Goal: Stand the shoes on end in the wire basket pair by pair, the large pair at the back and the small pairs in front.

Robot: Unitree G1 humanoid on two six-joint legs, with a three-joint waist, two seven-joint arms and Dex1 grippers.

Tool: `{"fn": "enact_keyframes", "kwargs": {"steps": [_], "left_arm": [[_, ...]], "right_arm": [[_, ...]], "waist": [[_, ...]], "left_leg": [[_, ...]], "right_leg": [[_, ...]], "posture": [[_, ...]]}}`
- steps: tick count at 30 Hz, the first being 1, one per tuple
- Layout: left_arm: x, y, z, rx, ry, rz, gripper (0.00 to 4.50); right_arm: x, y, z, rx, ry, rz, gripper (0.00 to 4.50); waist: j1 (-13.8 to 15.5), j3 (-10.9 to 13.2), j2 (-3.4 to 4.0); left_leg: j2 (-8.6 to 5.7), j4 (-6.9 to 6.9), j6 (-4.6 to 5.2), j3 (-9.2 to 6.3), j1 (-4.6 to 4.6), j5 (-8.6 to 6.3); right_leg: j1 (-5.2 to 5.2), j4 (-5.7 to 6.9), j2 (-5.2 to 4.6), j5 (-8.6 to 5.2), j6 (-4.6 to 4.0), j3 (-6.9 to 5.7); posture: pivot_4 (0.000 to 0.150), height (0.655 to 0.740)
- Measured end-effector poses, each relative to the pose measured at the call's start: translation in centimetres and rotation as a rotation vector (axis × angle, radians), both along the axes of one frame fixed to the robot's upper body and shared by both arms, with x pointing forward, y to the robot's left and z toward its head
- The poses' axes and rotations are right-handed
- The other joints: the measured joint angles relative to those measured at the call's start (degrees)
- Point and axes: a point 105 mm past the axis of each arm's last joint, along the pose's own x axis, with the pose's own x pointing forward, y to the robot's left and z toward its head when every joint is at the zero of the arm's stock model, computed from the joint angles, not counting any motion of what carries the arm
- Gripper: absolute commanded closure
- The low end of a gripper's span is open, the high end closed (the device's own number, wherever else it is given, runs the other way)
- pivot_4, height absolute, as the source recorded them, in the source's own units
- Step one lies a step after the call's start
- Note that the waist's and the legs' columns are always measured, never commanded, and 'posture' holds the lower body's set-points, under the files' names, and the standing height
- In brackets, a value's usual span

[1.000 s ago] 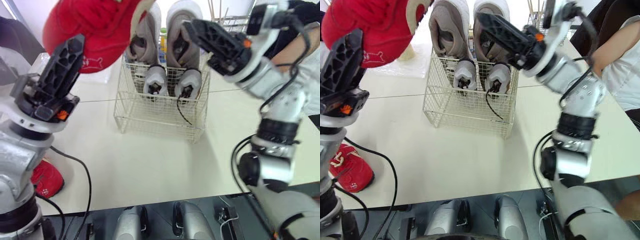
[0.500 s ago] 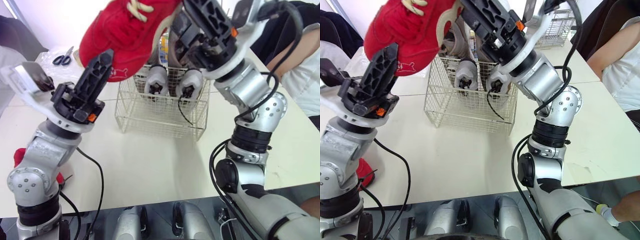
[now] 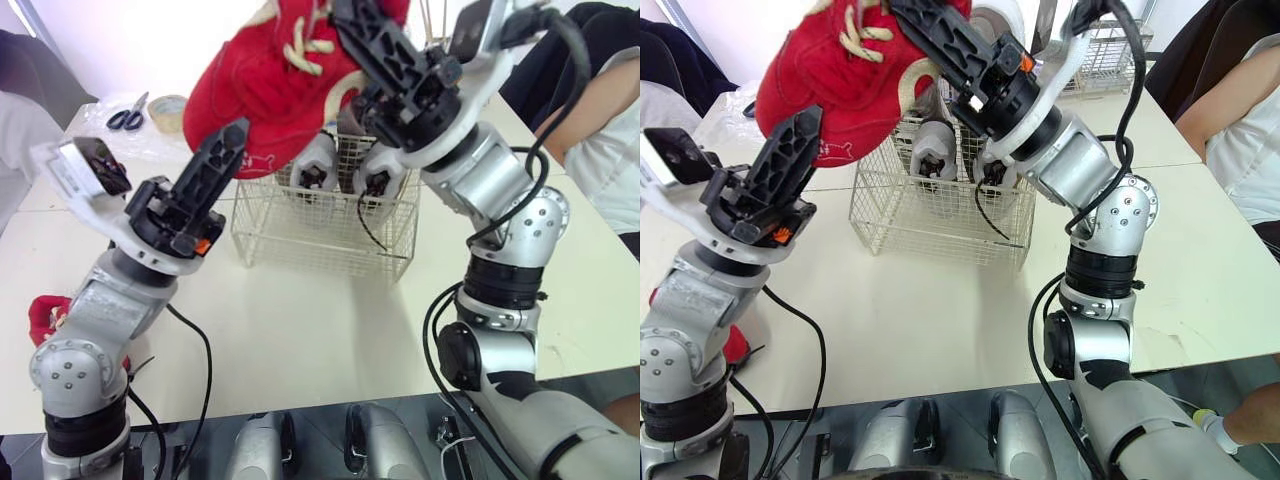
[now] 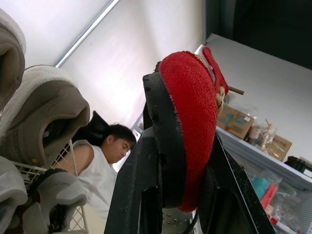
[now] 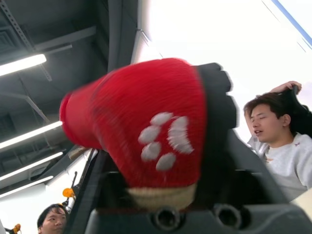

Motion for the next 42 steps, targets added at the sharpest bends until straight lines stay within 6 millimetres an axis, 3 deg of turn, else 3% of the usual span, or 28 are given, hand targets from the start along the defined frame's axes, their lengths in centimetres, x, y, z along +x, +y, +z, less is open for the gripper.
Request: {"fn": "enact_keyframes", "kwargs": {"steps": [6, 12, 20, 25, 36, 41, 42], "left_arm": [[0.0, -0.3, -0.6, 0.11, 0.009, 0.03, 1.35], [-0.1, 0.8, -4.0, 0.468, 0.084, 0.122, 1.35], [-1.7, 1.9, -4.5, 0.8, 0.032, 0.157, 1.35], [-2.0, 1.9, -4.8, 0.816, 0.033, 0.129, 1.35], [-1.9, 2.1, -4.8, 0.804, 0.041, 0.121, 1.35], [-1.9, 2.2, -5.0, 0.804, 0.052, 0.117, 1.35], [-1.9, 2.2, -5.1, 0.805, 0.056, 0.116, 1.28]], "right_arm": [[-0.3, -0.6, 0.6, -0.065, -0.102, -0.04, 3.54], [0.7, -3.8, 1.7, -0.282, -0.331, -0.199, 3.54], [1.7, -7.1, -2.2, -0.736, -0.53, -0.248, 3.54], [2.8, -7.8, -4.7, -0.831, -0.52, -0.226, 3.54], [3.3, -8.2, -7.6, -0.893, -0.495, -0.182, 3.54], [3.3, -8.1, -9.9, -0.915, -0.453, -0.132, 3.54], [3.3, -8.1, -10.0, -0.914, -0.452, -0.128, 3.17]], "waist": [[0.0, 0.0, 0.01], [0.0, 0.1, -0.02], [0.0, 0.1, 0.03], [0.0, 0.1, 0.06], [0.1, 0.1, 0.06], [0.0, 0.1, 0.06], [0.0, 0.1, 0.06]], "left_leg": [[0.0, 0.0, 0.12, 0.0, -0.01, -0.07], [0.0, -0.03, 0.34, 0.04, -0.06, -0.21], [0.02, -0.14, 0.24, 0.07, -0.15, -0.18], [0.05, -0.16, -0.01, 0.09, -0.19, -0.04], [0.04, -0.16, -0.01, 0.09, -0.24, -0.04], [0.04, -0.15, -0.01, 0.09, -0.24, -0.04], [0.04, -0.15, -0.01, 0.08, -0.23, -0.04]], "right_leg": [[-0.02, -0.02, 0.0, 0.0, 0.0, -0.02], [-0.09, -0.1, -0.02, -0.02, 0.0, -0.06], [-0.16, -0.33, -0.02, -0.02, -0.01, -0.06], [-0.18, -0.44, -0.01, -0.02, -0.01, -0.05], [-0.17, -0.49, -0.02, -0.01, -0.01, -0.03], [-0.16, -0.49, -0.02, -0.01, -0.01, -0.03], [-0.16, -0.49, -0.02, -0.01, -0.01, -0.03]], "posture": [[0.15, 0.74], [0.15, 0.74], [0.15, 0.74], [0.15, 0.74], [0.15, 0.74], [0.15, 0.74], [0.15, 0.74]]}}
